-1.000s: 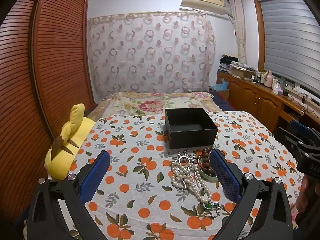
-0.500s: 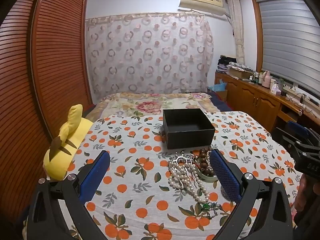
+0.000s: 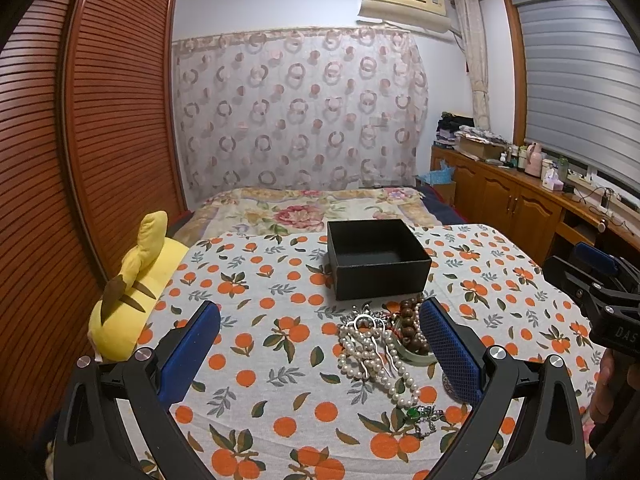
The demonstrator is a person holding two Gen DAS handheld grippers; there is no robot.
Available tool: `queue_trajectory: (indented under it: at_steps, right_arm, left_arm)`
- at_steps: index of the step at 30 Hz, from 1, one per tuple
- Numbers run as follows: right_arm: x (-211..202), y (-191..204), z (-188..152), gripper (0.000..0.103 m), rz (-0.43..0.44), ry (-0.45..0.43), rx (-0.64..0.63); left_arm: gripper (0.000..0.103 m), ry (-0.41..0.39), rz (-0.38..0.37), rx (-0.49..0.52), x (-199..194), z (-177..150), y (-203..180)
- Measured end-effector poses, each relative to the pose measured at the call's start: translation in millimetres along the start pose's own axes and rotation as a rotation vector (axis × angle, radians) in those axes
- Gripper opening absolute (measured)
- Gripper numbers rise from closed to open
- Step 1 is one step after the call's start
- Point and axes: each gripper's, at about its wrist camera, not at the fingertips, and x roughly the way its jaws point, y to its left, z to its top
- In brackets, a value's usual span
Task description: Organize jewelry
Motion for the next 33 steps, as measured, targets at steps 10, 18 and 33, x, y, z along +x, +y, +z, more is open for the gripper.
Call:
queue_trajectory:
  at_steps: [10,18,33]
  right_arm:
    - [-0.5,0.7,0.0,0.101,0.000,-0.001,0.001]
    - [-0.9,1.5,-0.1,0.101,0.000,-0.002,0.002]
    - [-0.2,2.0,-0.5,0.101,0.001,-0.002,0.001]
  left_arm:
    - [0.097,-0.004,0.008,0.003,-2.1,1.5,0.7]
    - [0.097,-0.004,0.009,0.004,-3.1,1.7,0.7]
    - [0.097,-0.004,0.010,0.004,-4.2,1.1,0.7]
